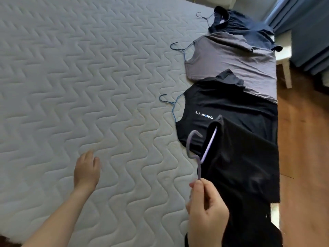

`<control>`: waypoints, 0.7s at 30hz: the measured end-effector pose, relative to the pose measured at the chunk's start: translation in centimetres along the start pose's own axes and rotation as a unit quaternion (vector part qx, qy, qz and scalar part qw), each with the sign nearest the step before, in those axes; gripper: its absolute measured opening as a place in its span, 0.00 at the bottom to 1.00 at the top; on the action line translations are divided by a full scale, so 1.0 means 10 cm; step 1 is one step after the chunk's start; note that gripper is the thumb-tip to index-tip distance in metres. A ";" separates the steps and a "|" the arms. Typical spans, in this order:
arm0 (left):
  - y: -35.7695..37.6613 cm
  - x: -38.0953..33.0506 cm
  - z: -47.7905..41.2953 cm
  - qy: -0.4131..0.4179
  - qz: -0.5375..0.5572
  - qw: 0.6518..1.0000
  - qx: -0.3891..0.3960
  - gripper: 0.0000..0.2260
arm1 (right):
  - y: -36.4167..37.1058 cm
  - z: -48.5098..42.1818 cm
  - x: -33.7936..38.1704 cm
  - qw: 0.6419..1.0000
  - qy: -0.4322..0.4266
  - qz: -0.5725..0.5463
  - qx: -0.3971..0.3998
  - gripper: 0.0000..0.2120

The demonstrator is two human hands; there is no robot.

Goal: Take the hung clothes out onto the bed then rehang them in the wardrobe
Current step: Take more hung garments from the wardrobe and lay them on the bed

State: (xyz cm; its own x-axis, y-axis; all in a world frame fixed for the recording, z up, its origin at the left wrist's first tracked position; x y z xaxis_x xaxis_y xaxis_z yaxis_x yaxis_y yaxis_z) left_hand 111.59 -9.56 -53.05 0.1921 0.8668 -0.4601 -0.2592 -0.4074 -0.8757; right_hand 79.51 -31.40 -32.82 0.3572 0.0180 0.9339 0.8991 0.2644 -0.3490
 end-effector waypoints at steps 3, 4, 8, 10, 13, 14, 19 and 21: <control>0.00 0.61 -0.03 -0.013 -0.024 1.000 -0.012 0.18 | 0.86 0.38 -0.07 0.999 -0.020 0.004 0.033 0.12; 0.01 0.76 -0.04 -0.008 -0.031 0.999 -0.019 0.20 | 1.16 0.49 -0.14 0.999 -0.030 0.005 0.038 0.12; 0.14 1.33 -0.12 0.023 -0.071 0.996 -0.044 0.25 | 2.25 0.80 -0.73 0.998 -0.003 0.026 0.062 0.14; 0.26 1.58 -0.12 0.047 -0.089 0.993 -0.057 0.26 | 2.68 0.89 -1.11 0.996 0.019 0.044 0.077 0.14; 0.35 1.72 -0.06 0.074 -0.090 0.989 -0.095 0.25 | 3.11 0.95 -1.56 0.991 0.027 0.089 0.096 0.12; 0.35 1.71 -0.05 0.077 -0.089 0.987 -0.106 0.24 | 3.21 0.96 -1.68 0.990 0.026 0.104 0.097 0.12; 0.36 1.72 -0.04 0.069 -0.097 0.987 -0.110 0.24 | 3.43 1.00 -2.04 0.982 0.002 0.165 0.092 0.14; 0.35 1.74 -0.04 0.067 -0.098 0.987 -0.110 0.24 | 3.47 1.01 -2.06 0.979 -0.018 0.183 0.084 0.18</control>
State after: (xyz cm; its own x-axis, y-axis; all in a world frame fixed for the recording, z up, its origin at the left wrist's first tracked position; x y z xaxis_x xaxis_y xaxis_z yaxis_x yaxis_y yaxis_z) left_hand 114.42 3.97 -64.24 0.3447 0.8954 -0.2818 0.0047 -0.3018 -0.9534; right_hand 100.76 -12.89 -63.35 0.6361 0.1750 0.7515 0.6564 0.3892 -0.6463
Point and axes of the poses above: each hand's wrist, its own z-axis away from the middle knuckle, its own y-axis out of the palm, x = y × z, the point moved 8 cm from there along -z, towards the middle knuckle, and after that the axes turned 4 degrees about z, right-handed, at the moved point
